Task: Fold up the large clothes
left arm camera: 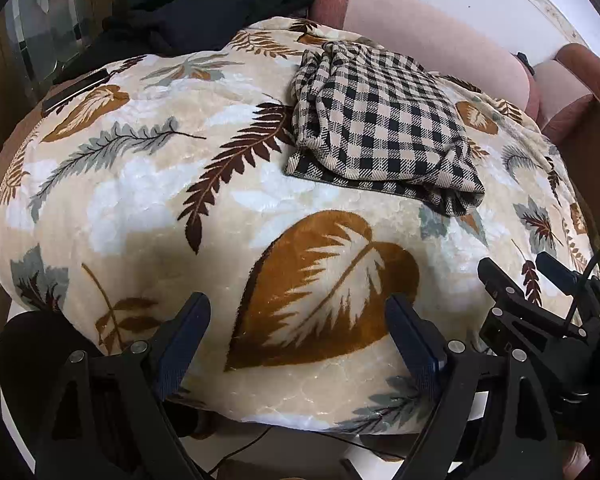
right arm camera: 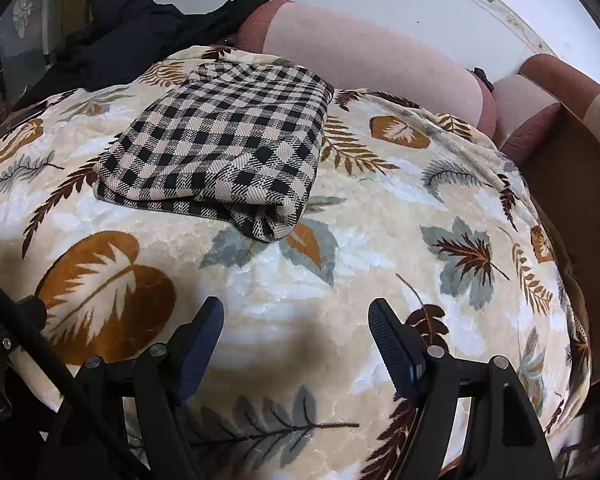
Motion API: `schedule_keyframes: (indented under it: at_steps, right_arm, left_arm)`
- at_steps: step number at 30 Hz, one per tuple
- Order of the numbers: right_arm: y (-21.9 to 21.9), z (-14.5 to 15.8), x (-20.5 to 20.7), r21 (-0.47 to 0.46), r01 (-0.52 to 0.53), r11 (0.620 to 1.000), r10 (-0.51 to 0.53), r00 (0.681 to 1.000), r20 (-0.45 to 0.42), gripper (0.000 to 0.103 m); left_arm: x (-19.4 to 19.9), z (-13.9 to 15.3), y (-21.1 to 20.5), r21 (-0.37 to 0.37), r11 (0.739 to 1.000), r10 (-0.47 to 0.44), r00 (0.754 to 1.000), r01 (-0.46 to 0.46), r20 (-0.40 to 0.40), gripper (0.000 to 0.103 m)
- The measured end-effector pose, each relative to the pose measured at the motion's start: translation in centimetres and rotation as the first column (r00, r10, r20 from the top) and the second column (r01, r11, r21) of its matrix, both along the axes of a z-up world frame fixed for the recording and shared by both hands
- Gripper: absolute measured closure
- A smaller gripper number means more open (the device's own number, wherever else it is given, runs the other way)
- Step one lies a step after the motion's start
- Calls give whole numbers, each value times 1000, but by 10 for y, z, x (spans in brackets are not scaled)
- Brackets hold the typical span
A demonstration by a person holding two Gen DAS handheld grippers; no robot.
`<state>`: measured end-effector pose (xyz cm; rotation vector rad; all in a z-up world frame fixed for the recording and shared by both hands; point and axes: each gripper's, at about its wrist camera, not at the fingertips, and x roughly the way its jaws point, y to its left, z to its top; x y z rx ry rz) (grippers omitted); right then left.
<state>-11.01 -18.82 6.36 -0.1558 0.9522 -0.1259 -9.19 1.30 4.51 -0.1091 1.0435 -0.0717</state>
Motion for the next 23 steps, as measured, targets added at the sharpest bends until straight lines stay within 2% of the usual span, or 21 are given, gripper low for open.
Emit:
schedule_keyframes:
  at_steps: [11,23]
  right_arm:
    - [4,3,-4,5,-8,1000,8,1000,12,24]
    - [3,19,-20,39,2,999,-4,999,52,24]
  left_arm:
    - [-4,2,0,-16,1000,-7,1000,7,2,15]
    - [-23,21,-5,-17,999,-26,998,27,60,15]
